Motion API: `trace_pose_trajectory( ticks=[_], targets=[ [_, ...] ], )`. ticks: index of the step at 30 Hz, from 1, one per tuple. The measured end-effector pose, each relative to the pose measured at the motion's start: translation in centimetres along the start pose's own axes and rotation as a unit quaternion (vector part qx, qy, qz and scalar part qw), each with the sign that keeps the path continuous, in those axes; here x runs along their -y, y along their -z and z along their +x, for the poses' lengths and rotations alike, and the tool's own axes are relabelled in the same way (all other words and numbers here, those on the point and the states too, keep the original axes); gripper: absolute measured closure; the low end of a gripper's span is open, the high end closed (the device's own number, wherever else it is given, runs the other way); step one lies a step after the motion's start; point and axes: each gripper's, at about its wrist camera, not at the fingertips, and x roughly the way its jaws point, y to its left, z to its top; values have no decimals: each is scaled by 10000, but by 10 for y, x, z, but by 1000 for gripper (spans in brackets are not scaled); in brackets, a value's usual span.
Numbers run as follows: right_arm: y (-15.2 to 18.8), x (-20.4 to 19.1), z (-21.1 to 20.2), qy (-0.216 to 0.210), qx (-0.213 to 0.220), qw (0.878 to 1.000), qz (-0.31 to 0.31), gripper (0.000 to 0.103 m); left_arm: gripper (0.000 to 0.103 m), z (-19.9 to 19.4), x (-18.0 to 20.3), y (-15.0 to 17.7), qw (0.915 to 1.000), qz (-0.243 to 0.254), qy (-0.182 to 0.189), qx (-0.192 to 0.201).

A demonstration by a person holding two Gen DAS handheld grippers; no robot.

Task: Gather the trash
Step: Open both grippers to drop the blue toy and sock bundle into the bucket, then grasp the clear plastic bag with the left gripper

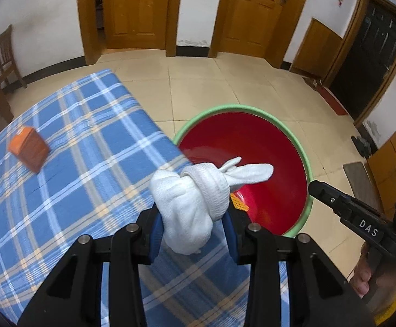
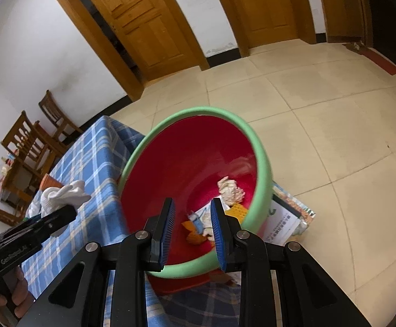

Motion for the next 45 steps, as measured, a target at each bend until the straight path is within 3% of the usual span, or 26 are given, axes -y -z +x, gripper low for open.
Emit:
trace_pose_trajectory(
  ticks=[7, 14, 24, 28, 31, 45],
  targets=[
    [2, 14, -5, 303, 24, 9995, 111, 74, 64, 18, 18, -9, 9997, 222, 59, -87],
    [3, 22, -9, 313, 59, 9992, 244, 69, 42, 21, 25, -15, 9995, 259, 164, -78],
    [2, 20, -12, 254, 64, 9994, 239, 64, 41, 8, 19, -17, 9998, 156, 137, 75],
    [3, 15, -14, 245, 57, 9995, 197, 59, 41, 2, 8, -15, 9999, -3, 26, 118],
    [3, 12, -14, 253, 36, 9995, 175, 46, 41, -3, -4, -14, 9998, -118, -86, 139],
    [2, -12, -11, 199, -23, 9998, 27, 45, 39, -31, -100, -6, 9920, -945, -757, 370]
  ],
)
